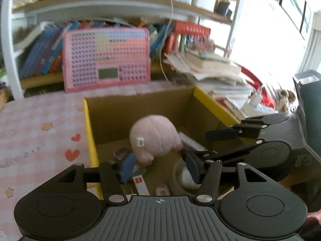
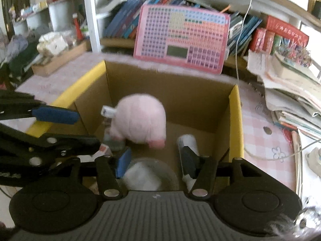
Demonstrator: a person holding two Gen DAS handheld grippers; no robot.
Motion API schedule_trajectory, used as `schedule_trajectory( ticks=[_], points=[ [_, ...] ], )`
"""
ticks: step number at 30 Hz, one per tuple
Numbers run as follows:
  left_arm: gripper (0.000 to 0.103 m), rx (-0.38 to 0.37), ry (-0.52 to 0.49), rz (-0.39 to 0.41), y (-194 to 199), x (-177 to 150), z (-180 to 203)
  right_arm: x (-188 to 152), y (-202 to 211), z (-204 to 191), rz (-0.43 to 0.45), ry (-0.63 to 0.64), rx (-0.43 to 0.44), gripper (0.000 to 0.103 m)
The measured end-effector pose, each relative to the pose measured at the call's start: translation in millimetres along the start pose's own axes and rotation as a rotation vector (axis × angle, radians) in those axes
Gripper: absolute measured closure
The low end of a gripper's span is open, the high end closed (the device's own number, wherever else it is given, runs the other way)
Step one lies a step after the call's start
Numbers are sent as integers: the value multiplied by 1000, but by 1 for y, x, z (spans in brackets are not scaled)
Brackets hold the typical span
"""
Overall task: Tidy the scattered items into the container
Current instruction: 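Raise both open tools out of the yellow box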
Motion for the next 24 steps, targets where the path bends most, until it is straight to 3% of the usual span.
schedule_trajectory(
  ticks=[3,5,13,20,24],
  points=[
    [29,29,19,49,19,1,-3,4,14,-4,56,-14,-6,38],
    [27,48,36,85,32,1,-6,5,23,-8,93,-19,-14,30],
    [15,166,93,200,81,-10,-22,2,49,-36,198,-34,-28,20],
    [8,251,142,192,108,-36,-36,-11,67,-58,243,-46,-56,13],
    [6,279,138,177,122,-47,-40,-21,68,-77,218,-52,-62,11]
  ],
)
Point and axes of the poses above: each gripper's, at about its wrist camera, not at the fingertips, and y roughly against the way its jaws point, z to its right, x to its top, the point moved 2 cm from there along -y, roughly the way its jaws point, and after that the axes turned 4 degrees about x, right-handed, at the moved point
